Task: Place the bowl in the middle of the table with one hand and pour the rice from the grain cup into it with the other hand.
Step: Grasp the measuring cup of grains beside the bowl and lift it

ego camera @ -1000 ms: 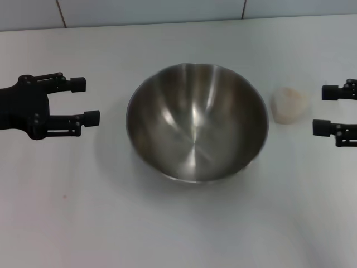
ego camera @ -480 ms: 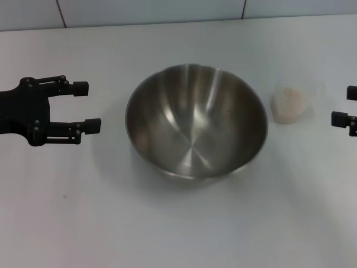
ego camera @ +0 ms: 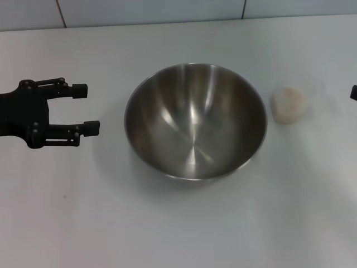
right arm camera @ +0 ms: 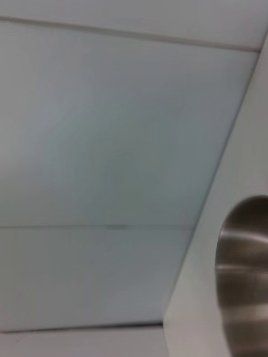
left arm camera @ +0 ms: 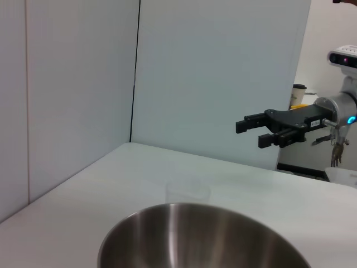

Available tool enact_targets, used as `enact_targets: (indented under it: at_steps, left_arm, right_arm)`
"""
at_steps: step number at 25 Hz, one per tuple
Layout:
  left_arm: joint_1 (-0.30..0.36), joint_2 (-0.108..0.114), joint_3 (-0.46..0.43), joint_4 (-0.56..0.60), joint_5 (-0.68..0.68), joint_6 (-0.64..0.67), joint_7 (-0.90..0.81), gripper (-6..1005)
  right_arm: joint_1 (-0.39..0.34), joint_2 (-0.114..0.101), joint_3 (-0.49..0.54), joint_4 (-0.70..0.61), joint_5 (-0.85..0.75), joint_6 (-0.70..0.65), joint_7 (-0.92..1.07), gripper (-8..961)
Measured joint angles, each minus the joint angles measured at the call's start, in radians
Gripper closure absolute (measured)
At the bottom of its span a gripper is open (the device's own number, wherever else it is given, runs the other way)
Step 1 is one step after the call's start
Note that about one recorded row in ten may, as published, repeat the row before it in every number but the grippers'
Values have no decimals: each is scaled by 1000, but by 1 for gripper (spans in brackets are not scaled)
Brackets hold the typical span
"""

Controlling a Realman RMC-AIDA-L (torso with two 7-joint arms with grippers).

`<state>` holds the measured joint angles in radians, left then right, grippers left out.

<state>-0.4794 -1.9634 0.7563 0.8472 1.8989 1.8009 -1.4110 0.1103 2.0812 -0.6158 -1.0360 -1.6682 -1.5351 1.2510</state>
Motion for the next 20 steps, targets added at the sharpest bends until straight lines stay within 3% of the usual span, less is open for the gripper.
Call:
enact_targets:
  at_steps: [13, 20]
  left_arm:
    - [0, -4, -1, 11, 0, 1, -3, 157]
    - [1, -6, -7, 12, 0, 1, -2, 157]
  right_arm:
    - [41, -3, 76, 229, -27, 135, -172, 179]
    - [67, 1, 76, 281, -26, 190, -217, 180]
